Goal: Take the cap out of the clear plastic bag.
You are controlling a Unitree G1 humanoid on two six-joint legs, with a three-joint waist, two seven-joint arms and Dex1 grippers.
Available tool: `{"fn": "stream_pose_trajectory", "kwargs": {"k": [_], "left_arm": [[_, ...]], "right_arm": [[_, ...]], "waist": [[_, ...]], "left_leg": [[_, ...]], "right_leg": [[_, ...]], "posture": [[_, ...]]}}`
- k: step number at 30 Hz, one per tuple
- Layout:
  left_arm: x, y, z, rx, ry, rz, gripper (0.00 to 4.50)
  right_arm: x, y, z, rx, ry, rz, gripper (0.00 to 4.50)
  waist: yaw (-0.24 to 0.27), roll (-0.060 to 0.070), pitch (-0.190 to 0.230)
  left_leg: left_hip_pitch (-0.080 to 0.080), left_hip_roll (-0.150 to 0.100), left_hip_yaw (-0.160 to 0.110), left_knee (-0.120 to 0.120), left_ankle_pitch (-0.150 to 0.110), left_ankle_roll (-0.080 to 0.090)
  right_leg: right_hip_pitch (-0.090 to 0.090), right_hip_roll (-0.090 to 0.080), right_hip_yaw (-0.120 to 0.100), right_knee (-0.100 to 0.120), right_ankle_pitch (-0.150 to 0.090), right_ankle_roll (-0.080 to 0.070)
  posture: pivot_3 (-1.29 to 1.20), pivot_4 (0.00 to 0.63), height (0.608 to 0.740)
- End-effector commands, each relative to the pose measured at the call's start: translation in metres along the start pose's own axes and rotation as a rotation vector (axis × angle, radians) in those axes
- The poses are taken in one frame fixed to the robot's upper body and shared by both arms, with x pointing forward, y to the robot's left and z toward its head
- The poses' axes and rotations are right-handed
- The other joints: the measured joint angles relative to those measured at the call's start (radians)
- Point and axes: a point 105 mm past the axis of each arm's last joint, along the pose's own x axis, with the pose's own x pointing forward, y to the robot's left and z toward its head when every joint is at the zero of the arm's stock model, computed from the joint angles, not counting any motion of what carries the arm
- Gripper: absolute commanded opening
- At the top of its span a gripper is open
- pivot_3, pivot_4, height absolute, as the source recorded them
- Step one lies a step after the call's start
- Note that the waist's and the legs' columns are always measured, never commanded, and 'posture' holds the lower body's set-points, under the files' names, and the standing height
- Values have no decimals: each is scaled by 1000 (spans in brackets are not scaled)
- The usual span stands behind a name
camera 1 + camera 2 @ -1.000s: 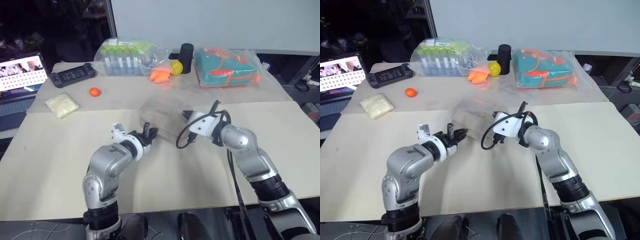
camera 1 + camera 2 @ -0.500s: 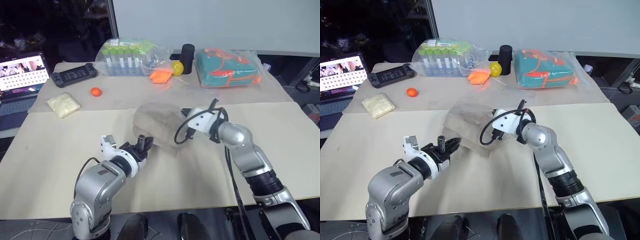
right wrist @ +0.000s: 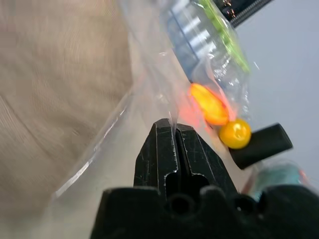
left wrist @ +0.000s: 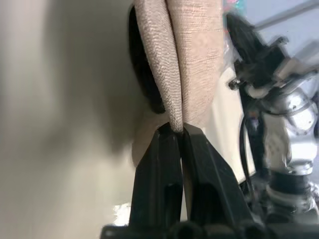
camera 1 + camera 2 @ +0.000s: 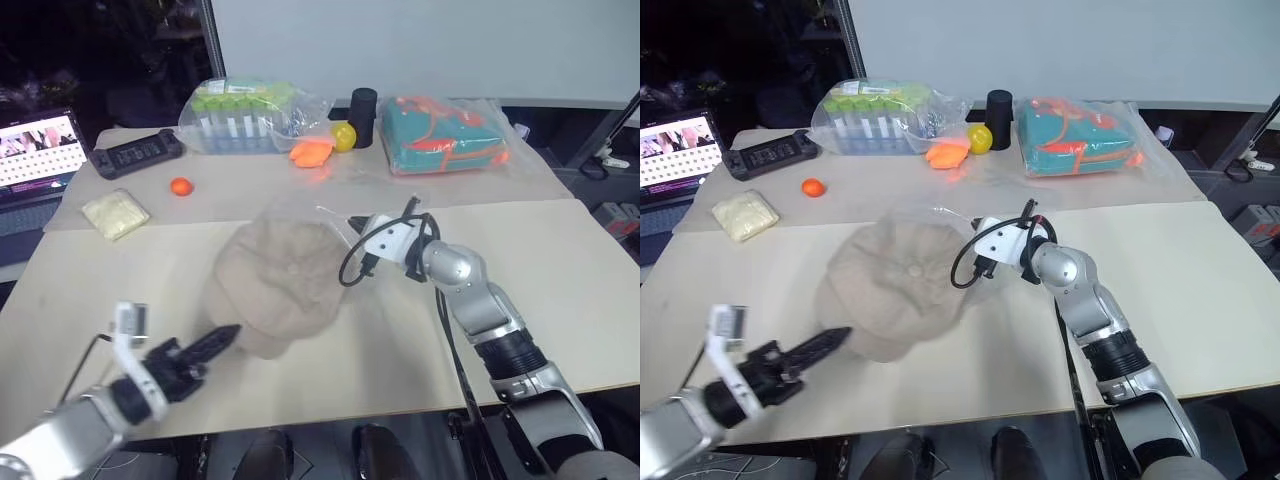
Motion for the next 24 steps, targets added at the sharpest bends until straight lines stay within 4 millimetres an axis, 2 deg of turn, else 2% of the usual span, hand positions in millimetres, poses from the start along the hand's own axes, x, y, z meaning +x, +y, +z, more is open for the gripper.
{"fn": "stream_pose_trajectory", "kwargs": {"k": [1,5,9,12,15,18,20,24], "left_arm": [[-23,-18,51,176,-136,-47,28],[-48,-22,73,276,-165,-13,28],[-73,-32,102,346,-281,-36,28],[-78,-17,119,366,-365,54,28],[-84,-10,150,330,-587,92,28],[-85,-10,172,263,-779,80,28],[-82,-11,179,202,-846,50,28],[-51,-13,179,86,-858,-10,28]], "right_arm": [[8,-8,15,-11,-73,-19,0],[13,-7,18,-4,-94,-9,0],[18,-8,21,5,-111,-7,0],[20,-8,23,7,-122,-3,0],[21,-8,24,8,-125,-2,0],[21,-8,24,10,-125,-1,0],[21,-9,25,11,-123,-2,0],[21,-11,24,10,-115,-6,0]], "waist": [[0,0,0],[-7,0,0],[-18,0,0],[-21,0,0],[-18,0,0],[-17,-1,0],[-16,-2,0],[-15,-2,-1]], "left_leg": [[0,1,0,0,0,0],[0,3,0,-2,0,0],[-1,3,0,-3,0,-1],[0,4,0,-3,0,-1],[2,4,-1,-4,1,-3],[1,5,-2,-4,2,-4],[0,5,-3,-4,1,-6],[-3,5,-3,-4,1,-8]], "right_leg": [[0,0,0,0,0,0],[-1,0,0,0,1,-1],[-2,0,0,0,1,-1],[-2,0,0,0,1,-3],[-1,0,0,1,2,-4],[-2,0,-1,1,3,-4],[-3,0,-1,1,3,-4],[-5,0,0,1,4,-3]], "posture": [[0,150,740],[0,150,740],[0,150,740],[0,150,740],[0,150,740],[0,150,740],[0,150,740],[0,150,740]]}}
